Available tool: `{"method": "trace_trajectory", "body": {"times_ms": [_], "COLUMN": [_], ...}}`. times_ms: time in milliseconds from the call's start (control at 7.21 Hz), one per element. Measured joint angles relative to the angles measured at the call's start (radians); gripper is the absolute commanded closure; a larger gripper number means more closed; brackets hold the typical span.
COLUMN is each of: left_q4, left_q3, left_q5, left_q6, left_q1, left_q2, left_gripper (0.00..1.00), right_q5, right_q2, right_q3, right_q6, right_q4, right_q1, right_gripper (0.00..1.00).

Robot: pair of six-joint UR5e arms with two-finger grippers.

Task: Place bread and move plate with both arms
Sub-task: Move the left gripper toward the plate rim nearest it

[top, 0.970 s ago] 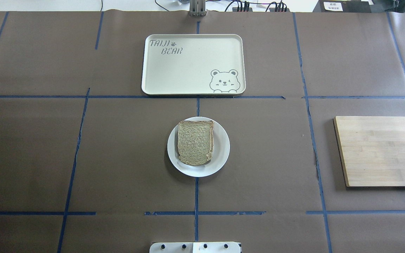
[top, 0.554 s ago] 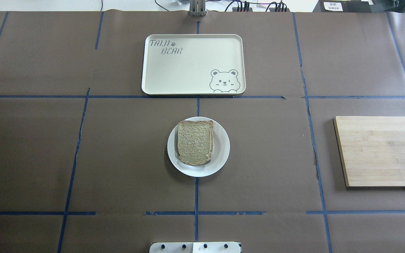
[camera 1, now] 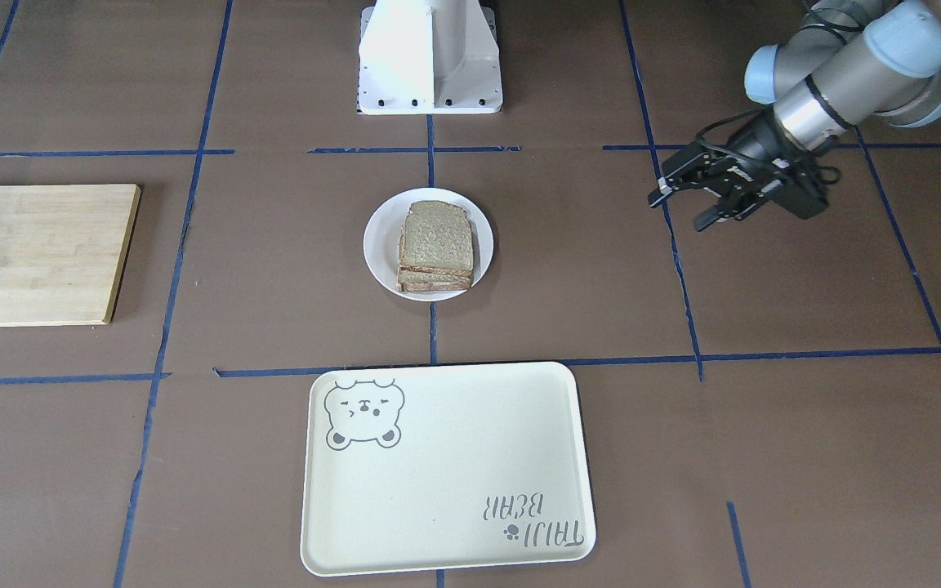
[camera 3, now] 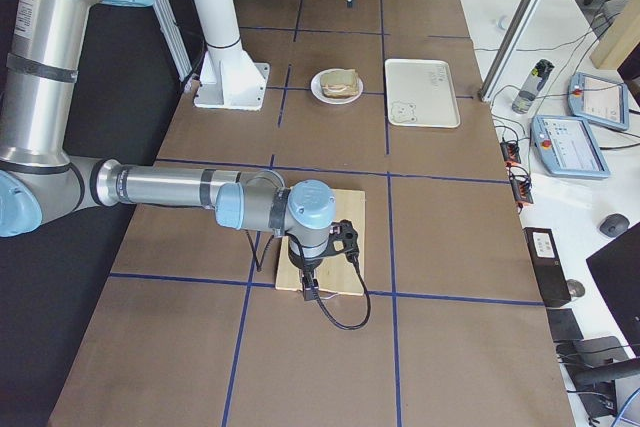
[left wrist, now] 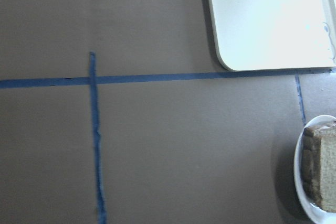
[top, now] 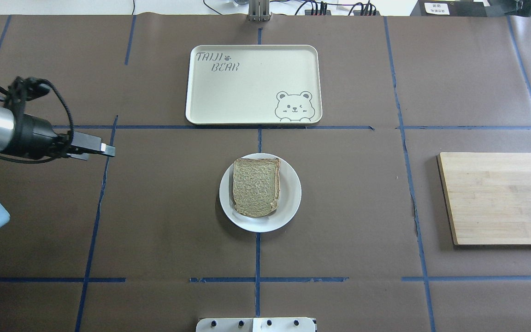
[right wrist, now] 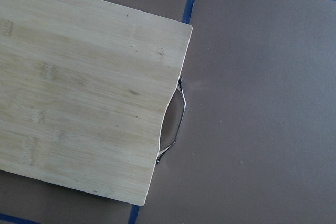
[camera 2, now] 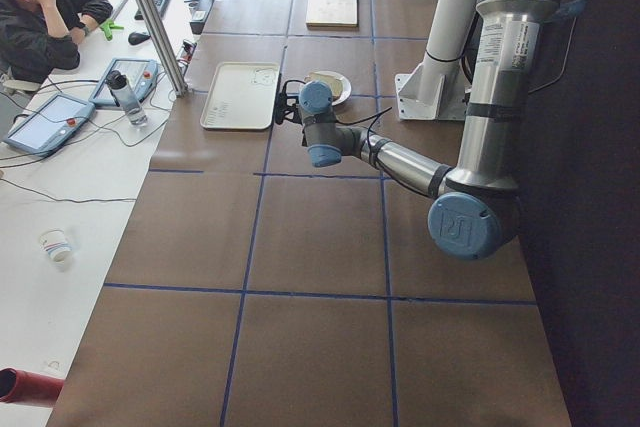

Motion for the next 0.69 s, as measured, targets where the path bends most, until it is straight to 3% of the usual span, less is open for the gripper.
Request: {"method": "trace_trajectory", "body": {"times_ms": [277,693], "left_q4": [-0.126,-0.395], "left_q3": [0.018,0.193], "left_q5": [0.192,0.419], "left_q6": [-0.165,-0.322], "left_q1": [0.146,0.295], "left_q2": [-0.03,-0.13], "left_gripper": [0.0,0.0], "right_q5": [0.0,0.0], "right_q2": [0.0,0.0], "right_q3": [0.0,0.0], "right_q6": [0.0,0.0], "right_q4": [0.0,0.0], "right_q1": [0.0,0.0], "right_gripper": [0.0,0.0]}}
